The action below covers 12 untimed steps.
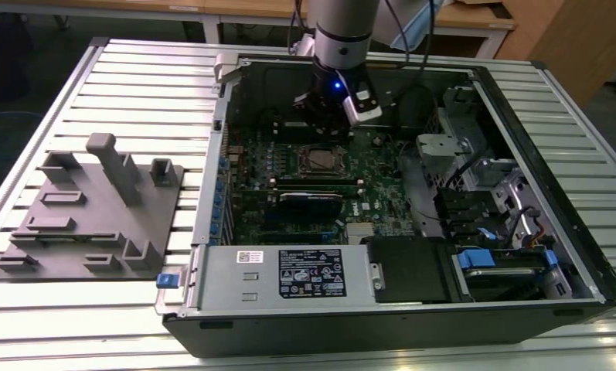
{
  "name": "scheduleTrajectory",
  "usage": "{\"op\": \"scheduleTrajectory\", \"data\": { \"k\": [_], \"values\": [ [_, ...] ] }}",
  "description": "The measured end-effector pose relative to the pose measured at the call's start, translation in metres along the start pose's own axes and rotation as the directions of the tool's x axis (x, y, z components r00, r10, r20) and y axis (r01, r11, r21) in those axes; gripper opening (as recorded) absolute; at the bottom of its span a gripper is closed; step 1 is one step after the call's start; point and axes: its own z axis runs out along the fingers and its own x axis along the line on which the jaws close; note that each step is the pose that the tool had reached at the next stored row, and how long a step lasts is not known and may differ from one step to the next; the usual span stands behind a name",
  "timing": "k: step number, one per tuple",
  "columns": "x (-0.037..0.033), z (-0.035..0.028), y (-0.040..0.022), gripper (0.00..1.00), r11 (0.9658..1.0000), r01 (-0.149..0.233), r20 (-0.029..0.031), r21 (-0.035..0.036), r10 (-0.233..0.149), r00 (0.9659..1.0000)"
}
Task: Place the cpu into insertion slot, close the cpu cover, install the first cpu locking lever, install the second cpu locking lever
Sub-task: 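Install the first cpu locking lever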
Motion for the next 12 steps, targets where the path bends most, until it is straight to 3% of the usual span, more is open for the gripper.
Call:
{"op": "scheduleTrajectory", "data": {
  "k": [12],
  "values": [
    [-0.0044,-0.0002,0.0014,0.11,1.0,-0.002,0.0,0.0002,0.002,1.0]
  ]
}}
